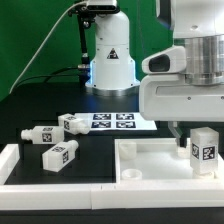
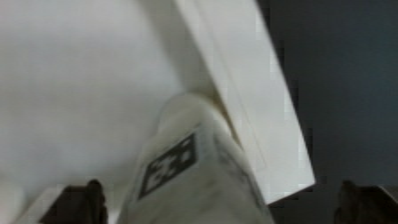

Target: Assemble one leg

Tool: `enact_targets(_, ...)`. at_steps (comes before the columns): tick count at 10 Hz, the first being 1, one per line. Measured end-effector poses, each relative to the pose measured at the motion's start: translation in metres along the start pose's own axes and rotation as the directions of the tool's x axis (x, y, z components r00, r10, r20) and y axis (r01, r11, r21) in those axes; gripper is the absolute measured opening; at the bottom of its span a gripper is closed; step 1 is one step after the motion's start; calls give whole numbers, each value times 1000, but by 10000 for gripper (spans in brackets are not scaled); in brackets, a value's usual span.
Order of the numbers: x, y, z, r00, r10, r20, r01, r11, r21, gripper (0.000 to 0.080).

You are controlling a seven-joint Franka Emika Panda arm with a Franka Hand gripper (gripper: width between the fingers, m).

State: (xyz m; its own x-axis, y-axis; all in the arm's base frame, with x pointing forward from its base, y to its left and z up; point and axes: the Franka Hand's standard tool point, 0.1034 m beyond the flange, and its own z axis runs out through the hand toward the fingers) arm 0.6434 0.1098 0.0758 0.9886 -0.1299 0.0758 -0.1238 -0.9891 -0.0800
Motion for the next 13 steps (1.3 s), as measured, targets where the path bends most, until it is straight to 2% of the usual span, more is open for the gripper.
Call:
enact_targets(2, 0, 0, 0, 1000, -29, 0, 29, 1000, -1, 649)
enact_targets(3, 0, 0, 0, 1000, -3, 0, 3, 1000, -1, 535)
enact_targets(4, 0, 0, 0, 1000, -5, -1, 5, 1000, -2, 387)
enact_targets(5, 0, 0, 0, 999, 46, 0, -46, 999, 1, 387)
enact_targets(6, 0, 1, 0, 990, 139, -1, -139, 990, 0, 285)
enact_targets(9, 1, 2, 2, 922, 387, -3, -387, 922, -4, 285)
enact_targets(11, 1, 5, 2, 775, 632, -4, -632, 775, 1, 285)
enact_targets(12, 0, 6, 3, 660, 751, -4, -751, 660, 12, 285)
enact_targets(13, -1, 7, 3, 471, 882, 11, -882, 470, 21, 285)
